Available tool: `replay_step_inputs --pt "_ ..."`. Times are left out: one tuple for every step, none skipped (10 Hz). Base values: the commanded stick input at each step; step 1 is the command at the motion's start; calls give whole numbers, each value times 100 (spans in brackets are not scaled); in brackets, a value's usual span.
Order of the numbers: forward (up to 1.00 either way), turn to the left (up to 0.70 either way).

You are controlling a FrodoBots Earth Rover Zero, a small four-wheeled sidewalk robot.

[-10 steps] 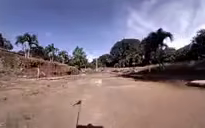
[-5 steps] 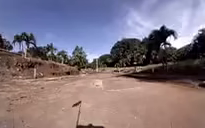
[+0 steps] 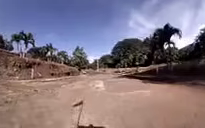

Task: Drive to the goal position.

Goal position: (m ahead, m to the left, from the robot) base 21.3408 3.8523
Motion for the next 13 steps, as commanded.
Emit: replay_step_inputs --pt "100 -27" --pt "100 -27" --pt "100 -27" --pt "100 -27" --pt "100 -20" --pt "100 0" --pt "100 0" --pt "100 0" --pt "100 0" --pt "100 0" --pt "100 0" --pt "100 0" --pt "100 0"
